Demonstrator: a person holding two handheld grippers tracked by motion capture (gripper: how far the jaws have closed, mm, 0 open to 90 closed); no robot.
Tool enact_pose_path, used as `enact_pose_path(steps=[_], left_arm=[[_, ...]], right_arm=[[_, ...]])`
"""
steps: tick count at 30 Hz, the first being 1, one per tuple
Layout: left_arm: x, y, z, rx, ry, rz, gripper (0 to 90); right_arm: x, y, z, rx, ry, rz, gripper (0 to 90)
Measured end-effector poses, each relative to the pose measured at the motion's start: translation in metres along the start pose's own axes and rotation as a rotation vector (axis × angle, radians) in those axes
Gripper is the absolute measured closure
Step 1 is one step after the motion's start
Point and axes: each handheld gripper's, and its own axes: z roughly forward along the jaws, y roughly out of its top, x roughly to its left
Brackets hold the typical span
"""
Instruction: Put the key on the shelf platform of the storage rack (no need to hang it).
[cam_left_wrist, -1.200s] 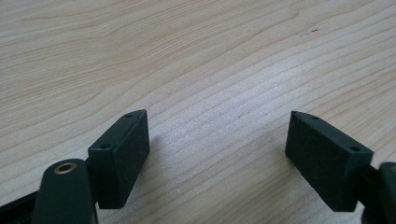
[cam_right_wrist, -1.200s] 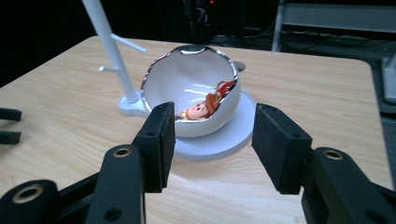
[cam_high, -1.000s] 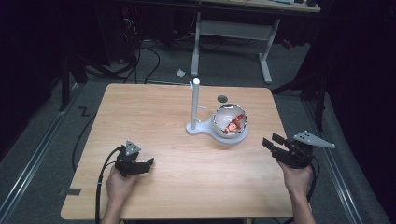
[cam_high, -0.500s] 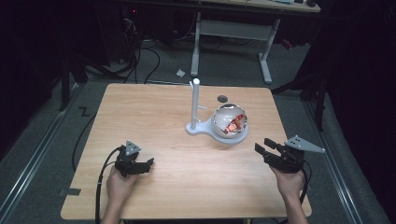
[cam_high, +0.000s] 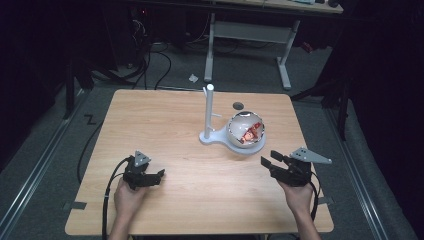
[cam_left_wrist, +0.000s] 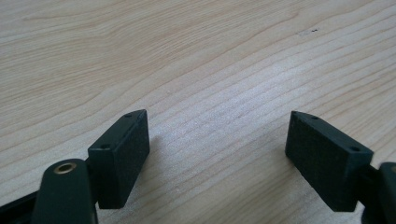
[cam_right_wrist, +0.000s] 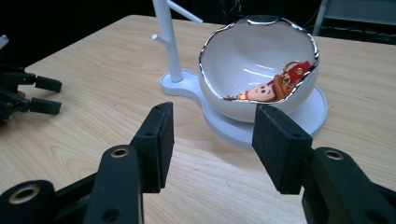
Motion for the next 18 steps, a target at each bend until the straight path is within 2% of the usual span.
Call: enact_pose_path(steps=[9, 18], left_arm=[[0.000, 0.000, 0.000, 0.000, 0.000, 0.000, 22.1], [0.000, 0.000, 0.000, 0.000, 0.001, 0.000, 22.1]], right_arm=[[0.008, 0.000, 0.010, 0.004, 0.017, -0.015, 49.1], [0.017, -0.005, 0.026, 0.032, 0.043, -0.029, 49.2]])
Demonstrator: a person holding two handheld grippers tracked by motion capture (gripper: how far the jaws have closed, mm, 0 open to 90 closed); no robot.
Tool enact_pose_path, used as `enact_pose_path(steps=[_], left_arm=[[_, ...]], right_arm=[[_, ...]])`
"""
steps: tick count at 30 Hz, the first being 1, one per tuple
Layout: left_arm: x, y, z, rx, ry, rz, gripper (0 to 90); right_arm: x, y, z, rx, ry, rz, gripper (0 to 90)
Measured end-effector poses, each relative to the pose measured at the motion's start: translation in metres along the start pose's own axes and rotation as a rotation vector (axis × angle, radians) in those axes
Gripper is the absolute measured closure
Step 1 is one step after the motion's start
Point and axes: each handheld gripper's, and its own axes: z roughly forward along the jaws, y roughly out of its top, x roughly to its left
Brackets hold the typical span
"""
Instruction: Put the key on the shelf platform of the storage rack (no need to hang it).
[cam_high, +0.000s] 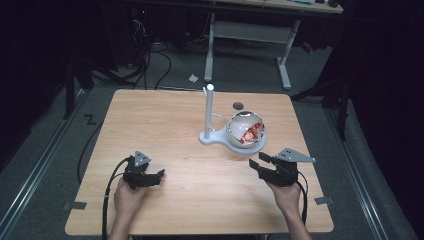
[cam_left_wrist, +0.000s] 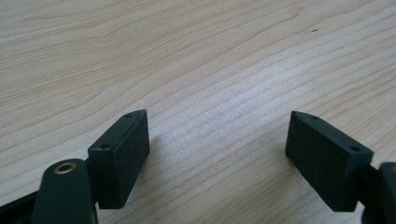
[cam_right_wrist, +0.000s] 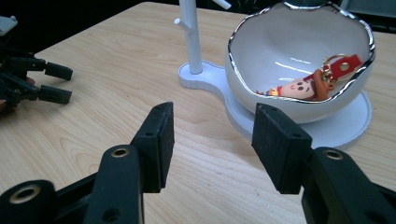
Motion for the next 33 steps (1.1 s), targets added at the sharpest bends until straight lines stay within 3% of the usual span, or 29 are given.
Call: enact_pose_path(steps=[23, 33], left_arm=[[0.000, 0.000, 0.000, 0.000, 0.000, 0.000, 22.1], [0.000, 0.000, 0.000, 0.000, 0.001, -0.001, 21.9]], right_arm=[[0.008, -0.009, 0.025, 0.044, 0.007, -0.014, 49.5], [0.010, -0.014, 0.037, 0.053, 0.041, 0.002, 49.6]])
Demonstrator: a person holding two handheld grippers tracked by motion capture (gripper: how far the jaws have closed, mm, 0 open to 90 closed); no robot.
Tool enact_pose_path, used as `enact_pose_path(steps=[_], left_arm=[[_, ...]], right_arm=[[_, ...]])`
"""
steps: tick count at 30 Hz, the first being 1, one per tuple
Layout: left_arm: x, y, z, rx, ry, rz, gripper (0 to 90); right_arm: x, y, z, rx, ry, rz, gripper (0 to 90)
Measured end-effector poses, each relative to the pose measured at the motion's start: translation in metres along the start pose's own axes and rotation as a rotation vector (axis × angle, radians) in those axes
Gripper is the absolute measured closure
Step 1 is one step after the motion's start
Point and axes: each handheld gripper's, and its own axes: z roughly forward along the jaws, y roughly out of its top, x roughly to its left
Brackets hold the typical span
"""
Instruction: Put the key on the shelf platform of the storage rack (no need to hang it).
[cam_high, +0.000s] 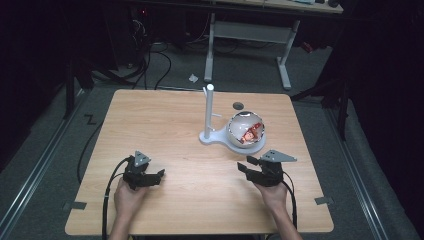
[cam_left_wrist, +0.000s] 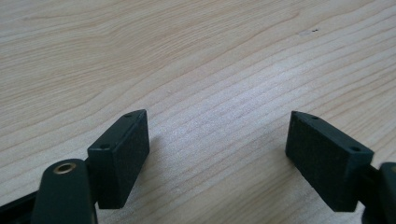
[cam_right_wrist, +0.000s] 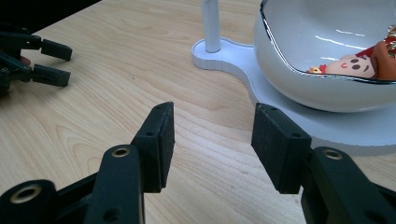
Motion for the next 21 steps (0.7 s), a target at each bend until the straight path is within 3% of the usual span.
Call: enact_pose_path(steps=[21], left_arm=[[0.000, 0.000, 0.000, 0.000, 0.000, 0.000, 21.9]], right_arm=[[-0.003, -0.008, 0.021, 0.064, -0.010, -0.005, 49.7]])
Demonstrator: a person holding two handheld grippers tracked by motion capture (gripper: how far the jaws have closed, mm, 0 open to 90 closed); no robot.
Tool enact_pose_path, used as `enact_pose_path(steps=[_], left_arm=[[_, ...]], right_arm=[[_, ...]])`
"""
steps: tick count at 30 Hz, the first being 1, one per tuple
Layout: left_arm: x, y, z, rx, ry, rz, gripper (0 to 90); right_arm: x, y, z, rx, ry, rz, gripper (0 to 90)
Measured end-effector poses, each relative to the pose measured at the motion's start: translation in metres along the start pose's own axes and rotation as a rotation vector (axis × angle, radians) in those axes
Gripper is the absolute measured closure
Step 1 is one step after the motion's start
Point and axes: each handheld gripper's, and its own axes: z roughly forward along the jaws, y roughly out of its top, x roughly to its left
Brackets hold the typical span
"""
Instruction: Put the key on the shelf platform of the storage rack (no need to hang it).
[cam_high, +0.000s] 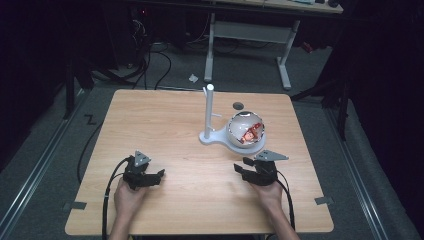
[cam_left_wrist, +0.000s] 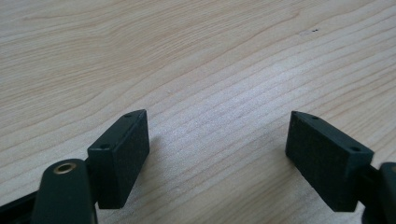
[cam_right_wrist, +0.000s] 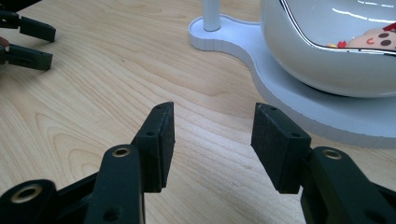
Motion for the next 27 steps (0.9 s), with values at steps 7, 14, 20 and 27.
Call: enact_pose_path(steps=[7, 14, 20, 27], left_arm=[[0.000, 0.000, 0.000, 0.000, 0.000, 0.000, 21.9], [0.000, 0.000, 0.000, -0.001, 0.001, 0.000, 21.9], [0.000, 0.000, 0.000, -0.001, 0.001, -0.001, 21.8], [0.000, 0.000, 0.000, -0.001, 0.001, -0.001, 21.8]], right_arm=[[-0.003, -0.005, 0.005, 0.019, -0.016, 0.008, 49.7], [-0.010, -0.010, 0.010, 0.038, -0.038, 0.017, 49.7], [-0.014, -0.015, 0.017, 0.071, -0.069, 0.009, 49.7], [-0.019, -0.018, 0.020, 0.094, -0.117, -0.009, 49.6]])
